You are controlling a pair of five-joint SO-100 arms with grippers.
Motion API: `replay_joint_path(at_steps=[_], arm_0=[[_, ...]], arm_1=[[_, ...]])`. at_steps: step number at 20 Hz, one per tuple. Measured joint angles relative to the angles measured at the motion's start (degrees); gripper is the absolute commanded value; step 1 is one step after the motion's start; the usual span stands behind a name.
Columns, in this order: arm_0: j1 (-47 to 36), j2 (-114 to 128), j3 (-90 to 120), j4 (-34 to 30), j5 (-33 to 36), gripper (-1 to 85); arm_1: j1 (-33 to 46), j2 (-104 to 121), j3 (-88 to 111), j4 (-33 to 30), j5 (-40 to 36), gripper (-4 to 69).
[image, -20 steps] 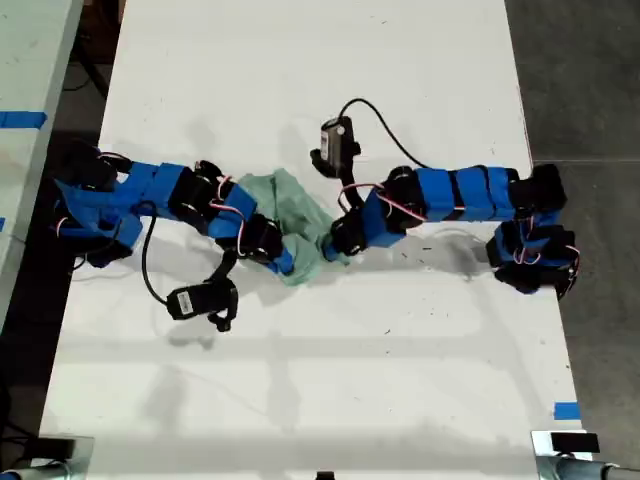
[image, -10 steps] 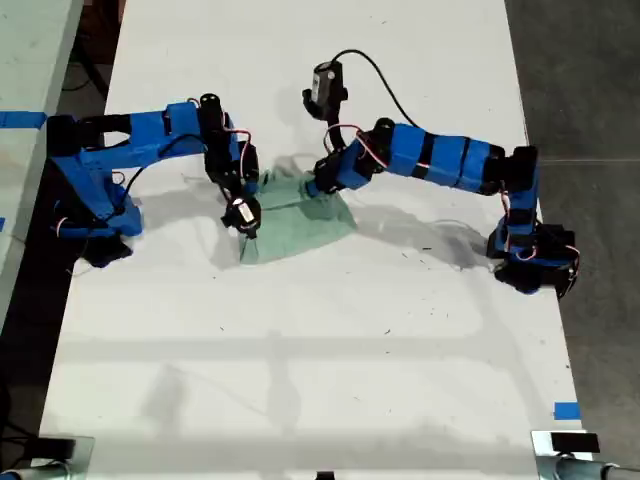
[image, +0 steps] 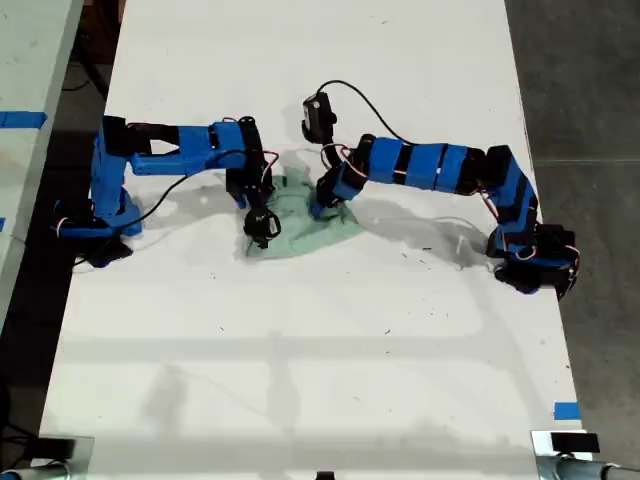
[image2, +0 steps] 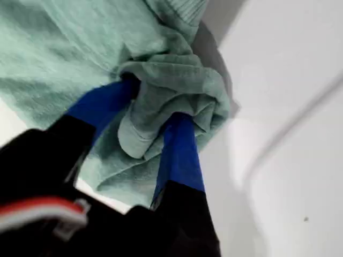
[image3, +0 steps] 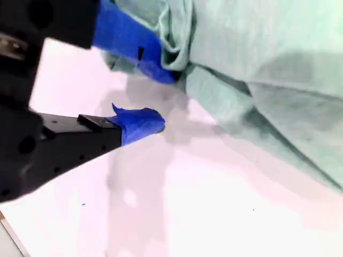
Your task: Fold t shirt
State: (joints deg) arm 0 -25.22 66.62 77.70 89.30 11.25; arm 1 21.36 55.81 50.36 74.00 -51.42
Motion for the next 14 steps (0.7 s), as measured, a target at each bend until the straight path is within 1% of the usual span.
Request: replay_joint_path(at_steps=[3,5,7,9,10,12,14], arm_0=[[0.4,2.8,-0.7,1.3,2.0,18.4],[0.4,8.8,0.4,1.1,2.7,18.1],[-0.2,19.5,5.4,1.7,2.7,17.3],[-2.8,33.8,12.7,1.9,2.8,15.9],[-4.4,41.7,15.6,2.4,3.1,15.3],[-4.6,57.4,18.4,2.4,2.0,14.0],[0.2,69.7,21.2,2.5,-1.1,11.5]], arm_1=[[0.0,4.0,-0.1,4.7,-0.7,29.1],[0.0,8.7,-0.1,9.1,-0.4,26.5],[0.7,14.6,-0.1,15.0,1.6,24.7],[2.5,20.8,-0.1,22.3,3.9,23.8],[3.3,25.0,0.6,24.9,4.7,23.7],[4.7,36.5,8.6,26.6,6.7,23.6],[4.6,50.4,21.8,26.8,10.3,23.5]])
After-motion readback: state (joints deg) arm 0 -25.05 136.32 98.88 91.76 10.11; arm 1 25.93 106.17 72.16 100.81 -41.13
